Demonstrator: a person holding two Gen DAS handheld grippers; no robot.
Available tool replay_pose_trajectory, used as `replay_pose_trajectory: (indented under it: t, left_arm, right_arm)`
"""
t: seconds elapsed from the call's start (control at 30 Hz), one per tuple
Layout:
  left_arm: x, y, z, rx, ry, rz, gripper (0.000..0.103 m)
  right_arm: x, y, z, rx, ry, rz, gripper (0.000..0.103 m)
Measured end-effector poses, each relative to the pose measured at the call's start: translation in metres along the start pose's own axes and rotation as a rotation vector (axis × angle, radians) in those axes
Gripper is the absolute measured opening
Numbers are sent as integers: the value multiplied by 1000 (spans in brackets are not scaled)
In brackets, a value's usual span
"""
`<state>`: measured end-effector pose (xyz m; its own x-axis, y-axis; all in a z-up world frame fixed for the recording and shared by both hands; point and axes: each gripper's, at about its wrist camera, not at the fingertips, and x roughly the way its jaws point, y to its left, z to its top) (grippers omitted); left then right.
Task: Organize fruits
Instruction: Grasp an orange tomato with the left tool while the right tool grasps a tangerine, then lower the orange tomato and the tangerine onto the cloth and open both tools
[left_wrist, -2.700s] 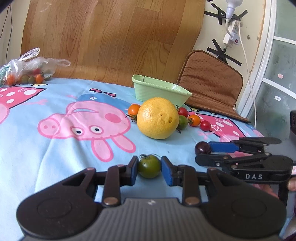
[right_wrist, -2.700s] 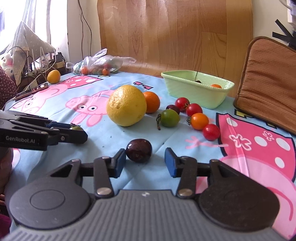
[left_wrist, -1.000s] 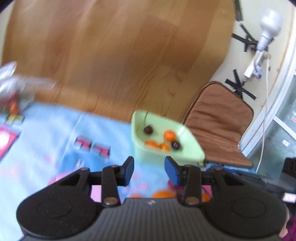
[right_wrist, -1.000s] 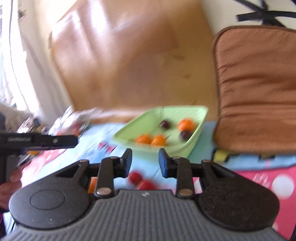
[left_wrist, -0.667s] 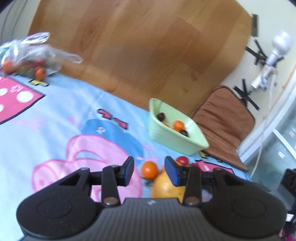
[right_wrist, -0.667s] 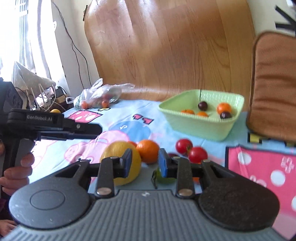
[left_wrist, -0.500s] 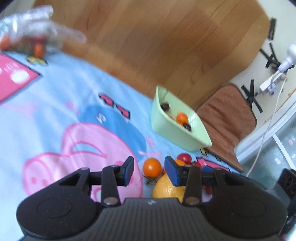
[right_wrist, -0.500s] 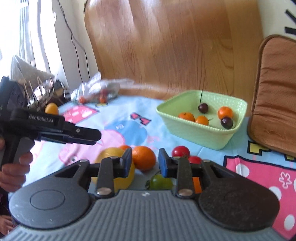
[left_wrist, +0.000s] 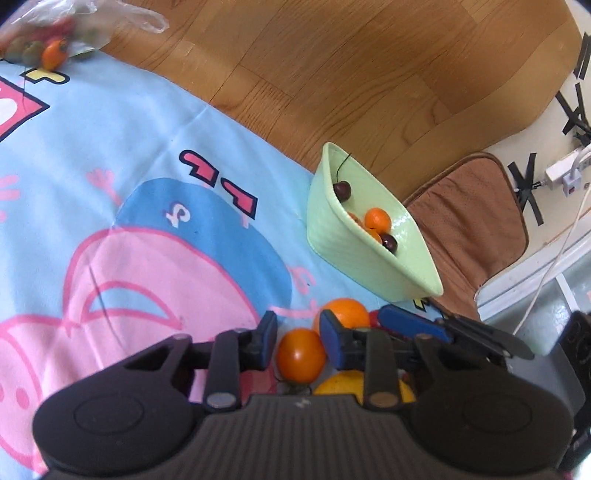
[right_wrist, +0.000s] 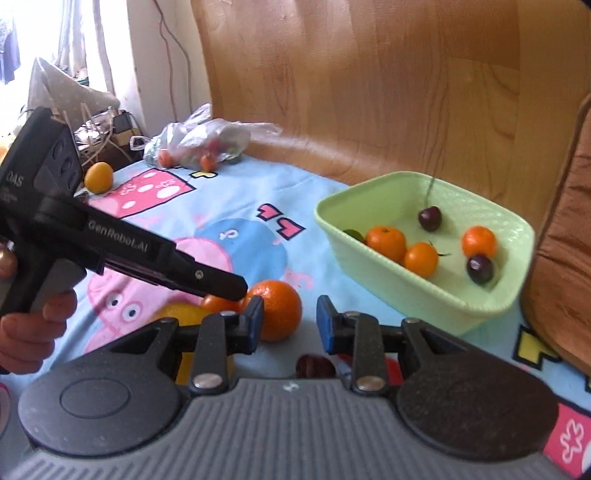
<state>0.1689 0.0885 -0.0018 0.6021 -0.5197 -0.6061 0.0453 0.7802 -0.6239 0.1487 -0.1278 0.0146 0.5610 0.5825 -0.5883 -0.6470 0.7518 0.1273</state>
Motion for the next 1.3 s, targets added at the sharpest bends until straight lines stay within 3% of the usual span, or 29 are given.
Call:
replay_pose_trajectory:
  t: [0.03,0.1,0.13,0.23,0.27,0.3,0.37,0.47,0.53,0.57,0.77,0.8,0.83,0.93,1.07,1.2,1.3]
  left_arm:
    - [-2,0,-1,3,-9,4,22]
    - [-4,-1,-1,12,-28,18,22]
    - [-4,-1,-1,16,-29,20,22]
    - [-3,-4,2,33,-24,23,21]
    - [-3,-5,2,42,-22,25,21]
    - [-3,-6,2,49,-23,30,22]
    - [-5,-6,2,55,-25,30,23]
    - [-11,-5,3,51,-25,7,28]
    - [-17,-6,2,58,-23,7,45]
    - [-18,-8,3,65,-21,10,46]
    - [-8,-11,-1,60,53,21,45]
    - [-5,-12,-3,57,60,35,33]
    - [-4,-14,-5,65,55,58,30]
    - [-5,-22,-12,90,43,84,29]
    - [-14,-29,-16,136,-11,151,28]
    - [-42,-21,-12,93,-79,125,28]
    - [-68,-19,-21,117,-133,130,28]
  right_arm:
    - [1,-1,1,-9,8,20,36]
    - [5,-1,4,-13,24,43,54]
    - [8,-3,5,-7,28,49,55]
    - [20,-15,9,85,70,106,55]
    - [24,-19,10,123,87,134,53]
    - [26,-23,11,160,105,161,43]
    - [26,-28,11,224,116,181,41]
    - [4,-34,11,296,33,159,40]
    - [-19,-37,9,316,-44,119,40]
    - [-30,-35,6,309,-73,92,40]
    - [-72,-17,-30,308,-130,30,41]
    - [-75,-14,-37,318,-129,24,41]
    - [-77,-12,-43,328,-128,19,41]
    - [-81,-5,-56,351,-138,15,41]
    - [-78,4,-55,355,-149,25,41]
    - [-86,17,-53,294,-174,-2,41]
    - [-99,25,-55,262,-204,-4,41]
